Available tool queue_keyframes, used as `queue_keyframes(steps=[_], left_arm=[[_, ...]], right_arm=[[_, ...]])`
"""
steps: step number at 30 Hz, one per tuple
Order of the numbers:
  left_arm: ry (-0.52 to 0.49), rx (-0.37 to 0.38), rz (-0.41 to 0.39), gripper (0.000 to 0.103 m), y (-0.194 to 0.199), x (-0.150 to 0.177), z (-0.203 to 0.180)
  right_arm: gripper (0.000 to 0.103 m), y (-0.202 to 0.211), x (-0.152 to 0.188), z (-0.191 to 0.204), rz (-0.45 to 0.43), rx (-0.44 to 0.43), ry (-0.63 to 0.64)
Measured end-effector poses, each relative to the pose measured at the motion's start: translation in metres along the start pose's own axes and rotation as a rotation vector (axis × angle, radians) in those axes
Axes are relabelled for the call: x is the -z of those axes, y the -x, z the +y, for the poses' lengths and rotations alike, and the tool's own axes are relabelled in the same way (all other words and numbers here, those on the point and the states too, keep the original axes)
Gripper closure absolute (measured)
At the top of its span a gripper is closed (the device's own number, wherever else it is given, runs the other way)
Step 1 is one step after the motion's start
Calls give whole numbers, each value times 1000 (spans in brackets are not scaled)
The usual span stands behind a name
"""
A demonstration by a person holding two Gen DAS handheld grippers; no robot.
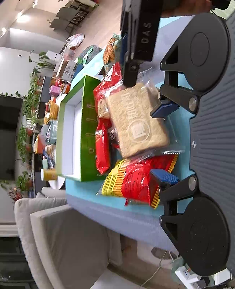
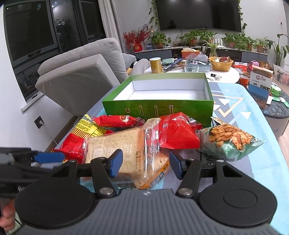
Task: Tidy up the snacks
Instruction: 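Grasp the sliced-bread bag with the left gripper and lift it, then lower the bread bag into the green box and open the left gripper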
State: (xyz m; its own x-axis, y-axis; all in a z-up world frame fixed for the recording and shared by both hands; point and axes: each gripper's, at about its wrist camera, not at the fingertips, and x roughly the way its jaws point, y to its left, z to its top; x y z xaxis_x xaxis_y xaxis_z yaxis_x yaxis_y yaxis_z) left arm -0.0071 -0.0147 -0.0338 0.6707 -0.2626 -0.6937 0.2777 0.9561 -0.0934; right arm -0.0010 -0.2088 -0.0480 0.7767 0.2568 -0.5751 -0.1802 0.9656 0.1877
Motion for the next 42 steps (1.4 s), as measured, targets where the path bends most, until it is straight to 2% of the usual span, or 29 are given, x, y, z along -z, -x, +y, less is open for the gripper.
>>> queue_keyframes(steps=[6,16,17,24,29,33,38,42], left_arm=[[32,29,52,44,-19,-2,8],[71,148,80,43,-40,-8,16],[75,159,86,42,-42,-9,17],[109,245,94,43,-54,-5,18],[89,249,63,45,-47,-6,13],[82,247,23,45,-39,-14,10],[54,219,-67,45,-24,-45,9],[35,164,-124,45,-23,-76,13]], right_arm=[[39,-11,-2,-1,25,-12,-9],[40,-26,-4,-8,68,-60,-38],[44,-26,-5,-8,68,-69,-33],[52,-25,-6,-4,73,-82,-9],[61,-16,-8,-1,66,-108,-7],[62,-8,-16,1,32,-106,6],[62,-3,-44,-1,-41,-130,-10],[62,-19,-76,-7,-63,-183,-79]])
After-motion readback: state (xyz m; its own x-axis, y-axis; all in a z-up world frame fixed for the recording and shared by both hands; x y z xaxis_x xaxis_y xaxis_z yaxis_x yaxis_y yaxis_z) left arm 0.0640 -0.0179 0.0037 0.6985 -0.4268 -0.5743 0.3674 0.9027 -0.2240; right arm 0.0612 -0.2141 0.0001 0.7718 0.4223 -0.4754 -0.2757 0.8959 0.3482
